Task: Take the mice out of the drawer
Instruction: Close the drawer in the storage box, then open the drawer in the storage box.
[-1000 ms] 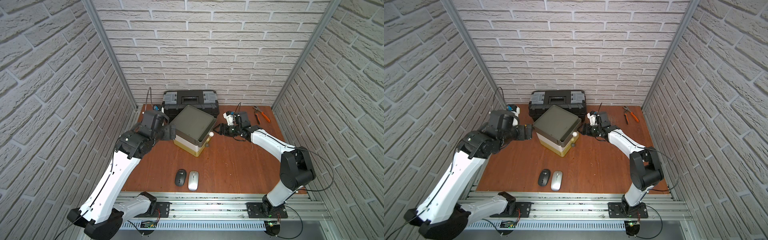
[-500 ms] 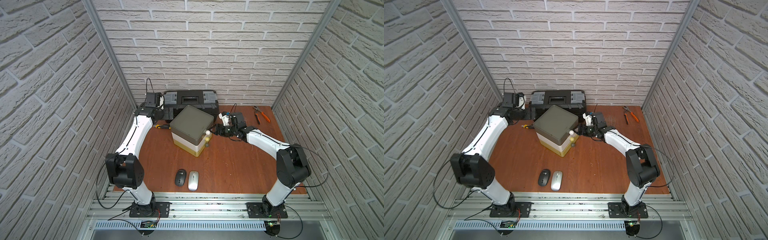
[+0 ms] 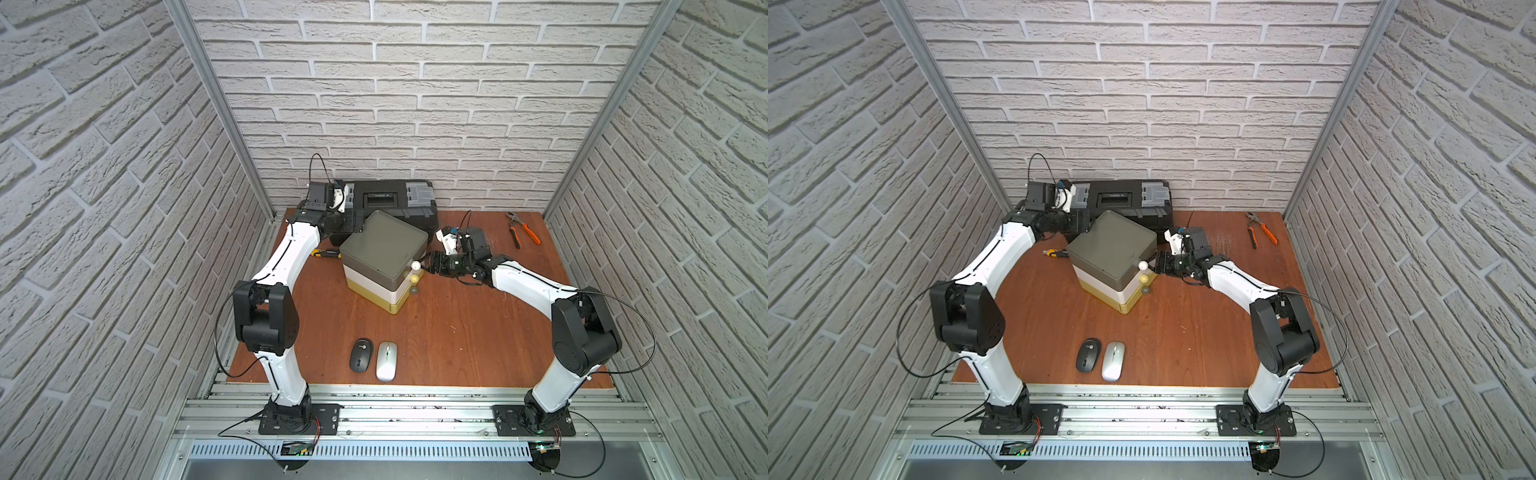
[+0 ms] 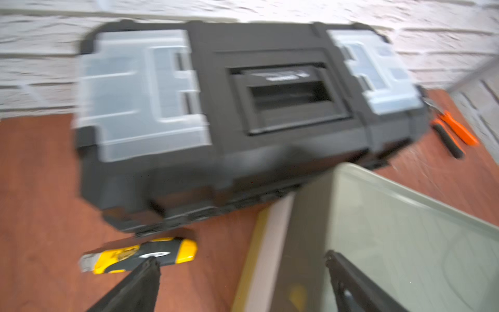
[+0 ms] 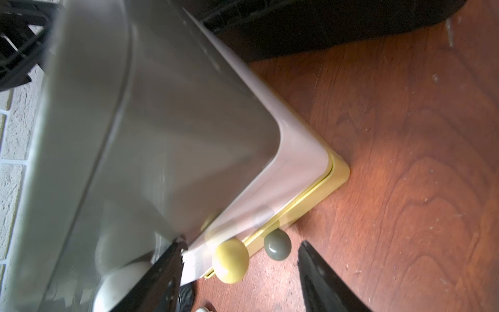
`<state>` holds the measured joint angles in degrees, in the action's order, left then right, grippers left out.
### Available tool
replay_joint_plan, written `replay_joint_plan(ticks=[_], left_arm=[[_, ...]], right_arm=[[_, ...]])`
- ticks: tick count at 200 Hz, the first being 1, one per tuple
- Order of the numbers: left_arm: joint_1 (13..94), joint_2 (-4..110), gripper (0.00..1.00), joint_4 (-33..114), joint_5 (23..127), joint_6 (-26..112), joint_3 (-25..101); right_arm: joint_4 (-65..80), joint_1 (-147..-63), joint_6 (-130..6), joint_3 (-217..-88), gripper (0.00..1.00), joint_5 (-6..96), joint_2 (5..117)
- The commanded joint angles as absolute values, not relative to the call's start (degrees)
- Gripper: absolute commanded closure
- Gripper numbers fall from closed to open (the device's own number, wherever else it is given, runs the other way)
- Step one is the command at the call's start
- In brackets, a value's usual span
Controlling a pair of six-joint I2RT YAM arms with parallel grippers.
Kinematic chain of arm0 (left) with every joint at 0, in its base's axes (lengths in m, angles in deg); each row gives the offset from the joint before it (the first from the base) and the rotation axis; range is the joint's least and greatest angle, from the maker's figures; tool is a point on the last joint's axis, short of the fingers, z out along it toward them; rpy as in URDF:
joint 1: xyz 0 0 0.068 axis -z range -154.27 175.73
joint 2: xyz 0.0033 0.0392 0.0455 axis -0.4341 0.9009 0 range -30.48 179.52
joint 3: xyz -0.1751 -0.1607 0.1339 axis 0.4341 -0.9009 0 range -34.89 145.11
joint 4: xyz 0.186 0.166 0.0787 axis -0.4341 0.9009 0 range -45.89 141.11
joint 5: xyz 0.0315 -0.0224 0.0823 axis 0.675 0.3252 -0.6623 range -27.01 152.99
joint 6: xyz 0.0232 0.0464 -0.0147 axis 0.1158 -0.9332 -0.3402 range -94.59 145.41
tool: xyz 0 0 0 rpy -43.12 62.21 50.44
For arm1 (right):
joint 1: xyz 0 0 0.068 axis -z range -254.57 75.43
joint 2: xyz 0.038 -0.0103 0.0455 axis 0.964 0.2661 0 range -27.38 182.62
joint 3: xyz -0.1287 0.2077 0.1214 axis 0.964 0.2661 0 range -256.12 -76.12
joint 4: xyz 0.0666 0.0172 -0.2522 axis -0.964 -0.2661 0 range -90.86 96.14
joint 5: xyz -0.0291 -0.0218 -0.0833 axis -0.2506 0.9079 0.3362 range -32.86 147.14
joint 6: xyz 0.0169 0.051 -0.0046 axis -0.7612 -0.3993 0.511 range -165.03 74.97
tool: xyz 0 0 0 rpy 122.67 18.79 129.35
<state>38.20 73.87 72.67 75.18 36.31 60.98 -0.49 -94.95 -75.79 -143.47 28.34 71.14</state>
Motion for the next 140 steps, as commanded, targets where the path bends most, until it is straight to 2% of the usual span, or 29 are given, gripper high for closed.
replay_joint_plan(ticks=[1,43,140], left_arm=[[43.74,71.76,0.02,74.95,77.82,35.27,56.69],[46.05,67.38,0.02,72.6,76.69,38.23,49.94],[48.39,66.56,0.02,72.45,77.19,40.1,47.35]], right_arm=[[0.57,-95.95,-73.57,-141.56,0.31,29.46,66.36],[-1.94,-95.15,-71.72,-136.25,0.31,32.99,61.78],[11.96,-93.55,-75.06,-126.58,0.35,21.73,62.96]])
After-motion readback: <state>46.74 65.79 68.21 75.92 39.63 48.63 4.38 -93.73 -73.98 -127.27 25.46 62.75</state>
